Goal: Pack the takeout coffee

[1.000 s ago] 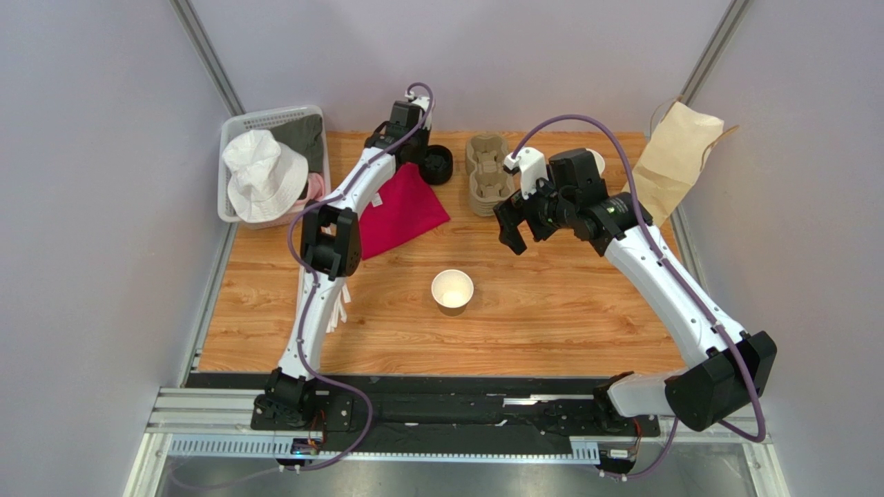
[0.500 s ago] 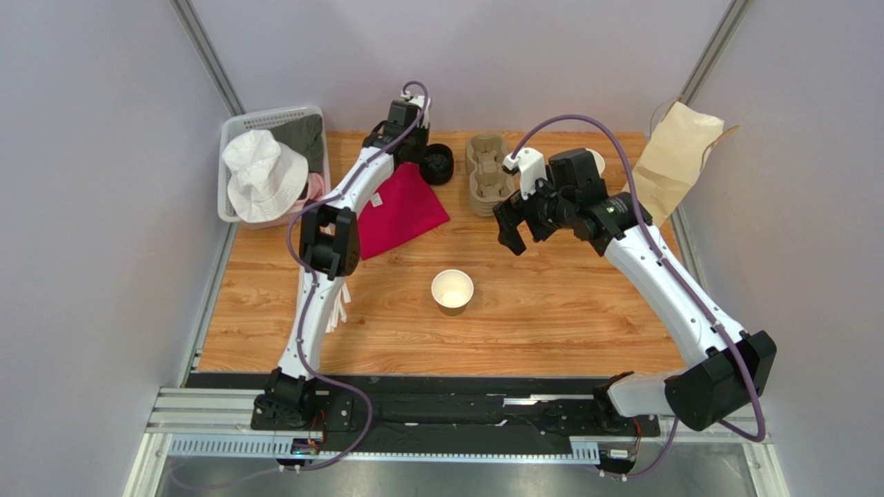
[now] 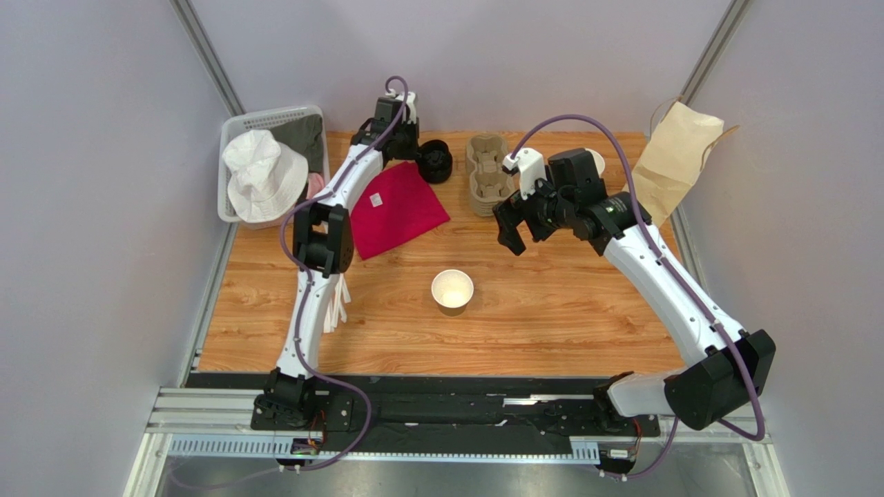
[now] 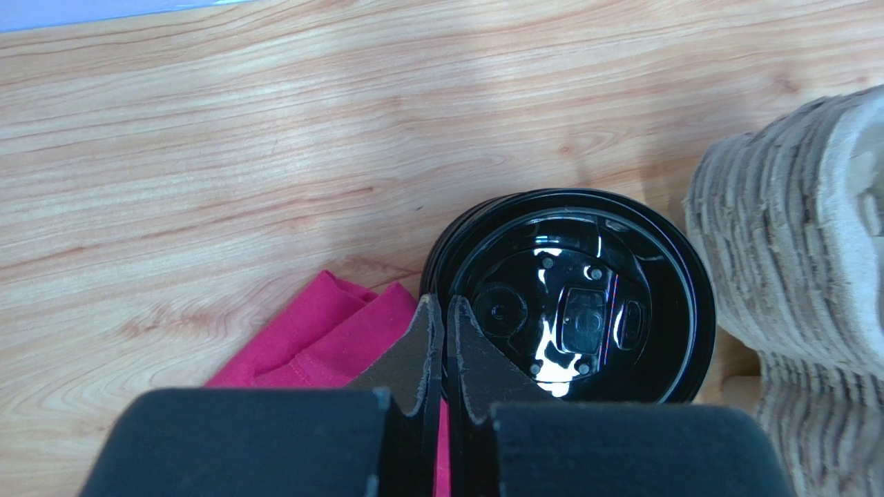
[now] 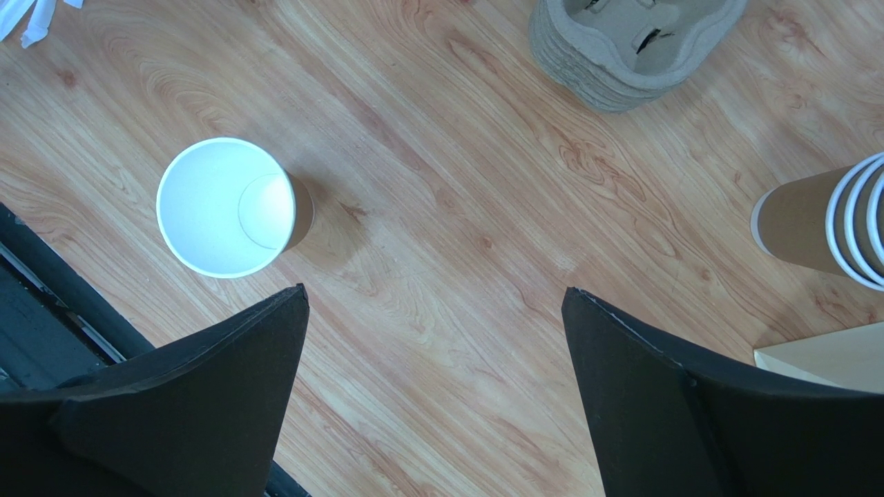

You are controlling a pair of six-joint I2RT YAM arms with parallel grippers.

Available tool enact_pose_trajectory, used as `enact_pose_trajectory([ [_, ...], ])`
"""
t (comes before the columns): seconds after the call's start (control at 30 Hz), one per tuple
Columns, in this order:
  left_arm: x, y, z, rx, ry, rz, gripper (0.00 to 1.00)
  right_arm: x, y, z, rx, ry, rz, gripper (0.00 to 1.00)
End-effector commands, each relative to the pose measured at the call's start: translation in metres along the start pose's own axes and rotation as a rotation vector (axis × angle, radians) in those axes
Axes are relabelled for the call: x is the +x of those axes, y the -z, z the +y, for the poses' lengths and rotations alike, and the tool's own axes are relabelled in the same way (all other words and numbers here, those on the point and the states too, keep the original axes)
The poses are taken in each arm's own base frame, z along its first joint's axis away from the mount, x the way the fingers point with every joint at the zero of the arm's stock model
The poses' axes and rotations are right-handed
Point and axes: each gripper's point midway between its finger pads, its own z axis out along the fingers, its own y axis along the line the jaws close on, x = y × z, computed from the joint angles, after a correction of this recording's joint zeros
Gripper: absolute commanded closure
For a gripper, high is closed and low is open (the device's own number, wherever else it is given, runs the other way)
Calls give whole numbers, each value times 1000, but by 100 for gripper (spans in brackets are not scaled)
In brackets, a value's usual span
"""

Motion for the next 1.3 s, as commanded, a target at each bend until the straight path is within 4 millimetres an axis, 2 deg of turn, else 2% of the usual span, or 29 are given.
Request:
enact_pose_trajectory([
  [0.0, -61, 38, -25, 122, 48, -132, 100, -13, 0, 0, -6, -9, -38, 0],
  [0.33, -66, 49, -32, 194, 97, -129, 100, -15, 0, -1, -3, -11, -39, 0],
  [0.43, -74, 60, -36, 225, 109, -141, 100, -20, 2, -5, 19, -18, -48, 0],
  [0.47, -84, 72, -40, 244, 102, -162, 100, -22, 2, -7, 28, -20, -49, 0],
  [0.53, -90, 82, -40, 253, 100, -182, 100, -30, 4, -8, 38, -21, -66, 0],
  [0.57, -104, 101, -45, 267, 90, -215, 100, -32, 6, -13, 57, -27, -70, 0],
  [0.63, -105, 114, -47, 271, 72, -213, 100, -44, 12, -16, 72, -24, -96, 0],
  [0.67, -116, 134, -53, 286, 53, -234, 100, -49, 15, -19, 80, -24, -106, 0],
  [0.7, -116, 141, -55, 291, 43, -230, 100, -54, 18, -19, 82, -22, -118, 0],
  [0.73, -107, 147, -56, 293, 38, -195, 100, -56, 22, -21, 87, -21, -124, 0],
  [0.77, -110, 166, -66, 335, 28, -191, 100, -67, 29, -21, 82, -13, -151, 0],
  [0.8, -107, 177, -72, 370, 24, -171, 100, -70, 32, -21, 79, 9, -155, 0],
  [0.83, -94, 185, -77, 398, 33, -110, 100, -72, 36, -20, 75, 22, -158, 0],
  [0.87, -93, 207, -90, 466, 21, -92, 100, -74, 41, -17, 61, 38, -165, 0],
  [0.9, -88, 218, -95, 488, 24, -71, 100, -83, 50, -16, 58, 81, -188, 0],
  [0.93, -70, 222, -97, 504, 48, -11, 100, -82, 54, -13, 46, 97, -180, 0],
  [0.97, -72, 248, -108, 556, 34, -16, 100, -88, 65, -9, 33, 122, -206, 0],
  [1.0, -54, 251, -109, 570, 59, 35, 100, -89, 69, -7, 28, 162, -215, 0],
  [1.03, -45, 261, -112, 581, 70, 64, 100, -88, 75, -5, 23, 184, -216, 0],
  [1.07, -45, 283, -119, 601, 70, 61, 100, -89, 83, 3, -4, 217, -233, 0],
  [1.1, -30, 286, -119, 596, 90, 103, 100, -89, 90, 4, -13, 292, -235, 0],
  [1.13, -23, 300, -121, 593, 102, 131, 100, -81, 92, 11, -41, 329, -208, 0],
  [1.27, 19, 328, -136, 653, 172, 263, 100, -73, 109, 30, -52, 596, -188, 0],
])
